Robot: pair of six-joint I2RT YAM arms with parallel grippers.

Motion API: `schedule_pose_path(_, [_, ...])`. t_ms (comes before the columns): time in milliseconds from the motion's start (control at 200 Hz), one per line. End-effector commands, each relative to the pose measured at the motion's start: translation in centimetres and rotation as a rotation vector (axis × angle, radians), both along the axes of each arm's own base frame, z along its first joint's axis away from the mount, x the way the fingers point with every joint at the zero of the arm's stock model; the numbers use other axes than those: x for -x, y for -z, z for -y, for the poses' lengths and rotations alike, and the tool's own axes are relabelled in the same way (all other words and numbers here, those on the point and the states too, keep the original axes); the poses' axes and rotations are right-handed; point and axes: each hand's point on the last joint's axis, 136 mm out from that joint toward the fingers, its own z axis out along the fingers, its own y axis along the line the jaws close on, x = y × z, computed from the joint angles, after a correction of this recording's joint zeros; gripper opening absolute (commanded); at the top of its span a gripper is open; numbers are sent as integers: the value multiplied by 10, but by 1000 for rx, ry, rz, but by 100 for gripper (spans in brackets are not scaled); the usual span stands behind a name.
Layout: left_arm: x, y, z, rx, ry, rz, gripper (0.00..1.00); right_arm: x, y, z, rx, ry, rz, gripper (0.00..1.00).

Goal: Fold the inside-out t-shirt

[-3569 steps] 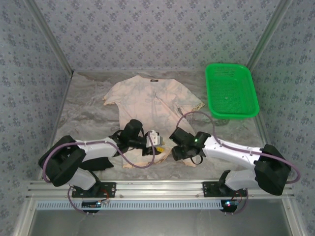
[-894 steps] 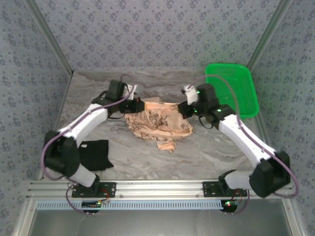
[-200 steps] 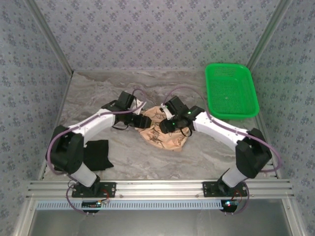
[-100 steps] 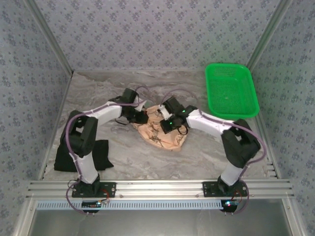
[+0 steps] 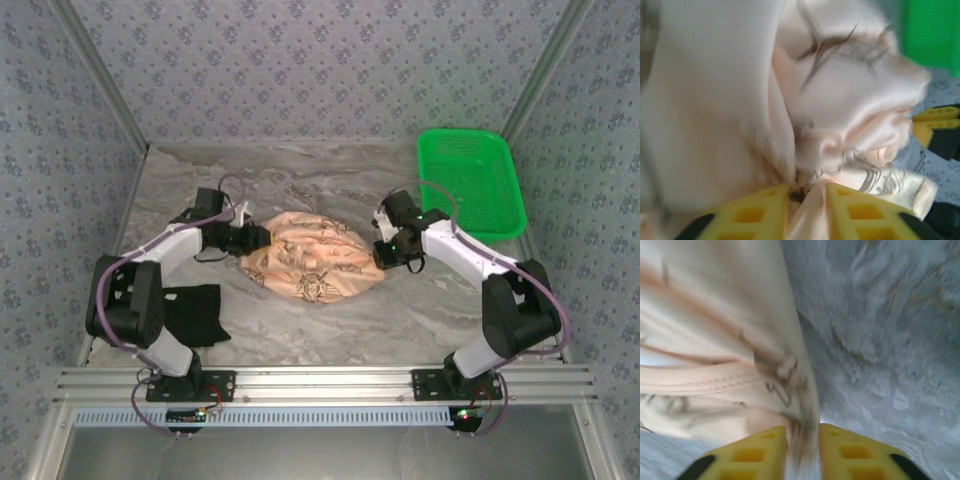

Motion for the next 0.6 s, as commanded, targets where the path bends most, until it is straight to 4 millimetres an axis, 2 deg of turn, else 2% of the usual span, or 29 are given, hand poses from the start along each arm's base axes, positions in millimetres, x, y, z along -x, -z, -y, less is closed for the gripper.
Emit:
schedule_pose_path(0, [1, -17, 4, -22, 6, 31, 38, -4, -20, -9, 67, -48, 78, 34])
schedule_pose_path(95, [3, -33, -5, -92, 3, 76, 45, -8, -55, -37, 34, -166, 183, 40])
schedule_pose_path(140, [6, -41, -7, -110, 13, 93, 45, -3, -65, -55, -16, -238, 205, 41])
schedule_pose_path(160, [9, -44, -8, -117, 22, 97, 45, -5, -80, -68, -58, -272, 237, 42])
schedule_pose_path(225, [19, -53, -4, -132, 60, 103, 45, 3, -89, -98, -143, -380, 265, 43])
schedule_pose_path(300, [37, -60, 10, -133, 139, 123, 45, 14, -81, -123, -168, -477, 270, 44])
schedule_pose_path(360, [58, -61, 26, -141, 236, 146, 45, 19, -64, -128, -131, -524, 247, 45])
schedule_pose_path(390, [67, -60, 33, -153, 278, 163, 45, 15, -61, -133, -135, -528, 264, 45])
schedule_pose_path(420, [77, -57, 39, -168, 317, 176, 45, 11, -58, -134, -133, -525, 268, 46])
schedule_pose_path(435, [81, -54, 41, -180, 332, 184, 45, 15, -44, -130, -119, -524, 240, 46])
schedule_pose_path(500, [91, -40, 49, -258, 374, 251, 49, 12, -28, -129, -115, -516, 234, 47])
schedule_pose_path(595, [90, -25, 61, -325, 400, 351, 53, 3, -13, -125, -98, -497, 246, 47])
